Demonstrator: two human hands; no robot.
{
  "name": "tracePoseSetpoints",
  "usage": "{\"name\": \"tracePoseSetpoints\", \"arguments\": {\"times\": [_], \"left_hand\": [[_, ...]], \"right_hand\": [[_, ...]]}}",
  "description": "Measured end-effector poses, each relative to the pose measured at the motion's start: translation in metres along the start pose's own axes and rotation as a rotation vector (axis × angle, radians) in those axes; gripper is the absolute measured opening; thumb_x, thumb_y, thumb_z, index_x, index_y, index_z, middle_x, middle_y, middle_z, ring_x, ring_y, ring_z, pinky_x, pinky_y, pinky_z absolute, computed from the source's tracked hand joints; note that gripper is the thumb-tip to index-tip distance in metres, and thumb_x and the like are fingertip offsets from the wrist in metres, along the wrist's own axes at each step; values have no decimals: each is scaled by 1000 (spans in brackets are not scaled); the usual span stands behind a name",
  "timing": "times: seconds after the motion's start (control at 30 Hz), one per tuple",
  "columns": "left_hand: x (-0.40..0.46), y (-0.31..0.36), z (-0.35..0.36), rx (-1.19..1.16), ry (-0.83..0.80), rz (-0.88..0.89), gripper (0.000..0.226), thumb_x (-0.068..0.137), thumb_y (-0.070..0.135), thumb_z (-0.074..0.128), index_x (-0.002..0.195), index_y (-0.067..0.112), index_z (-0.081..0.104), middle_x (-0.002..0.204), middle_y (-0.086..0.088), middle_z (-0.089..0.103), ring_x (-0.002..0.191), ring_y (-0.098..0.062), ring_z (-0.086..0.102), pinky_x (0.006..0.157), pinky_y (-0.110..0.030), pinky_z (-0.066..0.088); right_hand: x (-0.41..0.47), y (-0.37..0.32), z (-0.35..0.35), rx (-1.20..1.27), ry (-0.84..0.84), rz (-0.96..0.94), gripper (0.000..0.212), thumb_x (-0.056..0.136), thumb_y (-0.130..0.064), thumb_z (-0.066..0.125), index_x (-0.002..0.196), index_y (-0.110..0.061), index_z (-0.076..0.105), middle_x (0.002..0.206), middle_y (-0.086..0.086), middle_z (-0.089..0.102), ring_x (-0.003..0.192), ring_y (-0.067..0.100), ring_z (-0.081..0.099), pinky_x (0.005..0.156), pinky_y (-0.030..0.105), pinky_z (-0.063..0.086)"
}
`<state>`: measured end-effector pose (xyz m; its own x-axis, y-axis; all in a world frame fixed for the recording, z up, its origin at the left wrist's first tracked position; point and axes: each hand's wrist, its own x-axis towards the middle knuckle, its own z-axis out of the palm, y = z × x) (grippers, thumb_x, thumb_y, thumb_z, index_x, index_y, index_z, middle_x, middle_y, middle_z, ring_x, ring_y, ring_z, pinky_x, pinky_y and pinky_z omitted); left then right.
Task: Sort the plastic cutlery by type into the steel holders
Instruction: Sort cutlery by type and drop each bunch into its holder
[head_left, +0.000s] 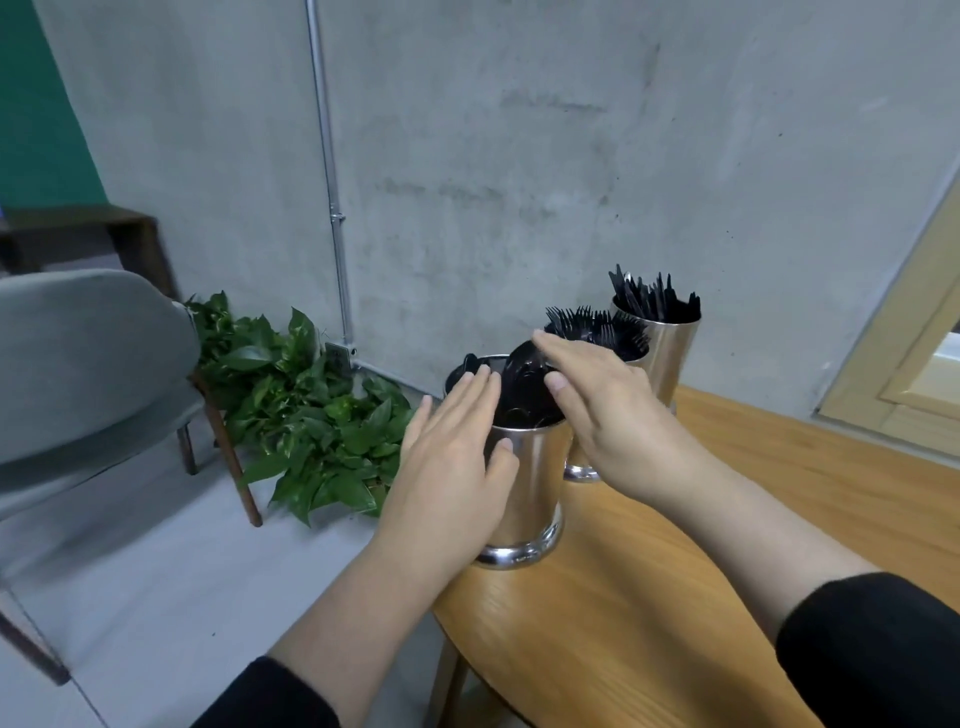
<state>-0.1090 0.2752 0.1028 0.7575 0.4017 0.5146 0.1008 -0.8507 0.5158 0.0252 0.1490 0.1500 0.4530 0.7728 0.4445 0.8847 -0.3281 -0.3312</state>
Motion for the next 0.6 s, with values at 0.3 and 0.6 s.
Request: {"name": "tracePoseSetpoints", "arguments": {"times": [0.3, 0.6], "left_hand": [[1, 85, 49, -249, 254, 279, 42, 98, 25, 45, 131, 14, 67, 137, 7, 61, 134, -6, 49, 117, -24, 32], [-18, 196, 232, -280, -402, 176, 45, 104, 29, 51, 148, 23, 49, 152, 8, 48, 139, -14, 44, 114, -25, 32]], "right_hand": [[-108, 76, -31, 28, 185, 221, 41, 102, -32, 50, 140, -18, 58, 140, -12, 55, 134, 3, 45, 114, 19, 29], [-291, 211, -77, -265, 194, 699, 41, 99, -36, 54, 135, -20, 62, 144, -2, 56, 135, 18, 48, 111, 46, 40]]}}
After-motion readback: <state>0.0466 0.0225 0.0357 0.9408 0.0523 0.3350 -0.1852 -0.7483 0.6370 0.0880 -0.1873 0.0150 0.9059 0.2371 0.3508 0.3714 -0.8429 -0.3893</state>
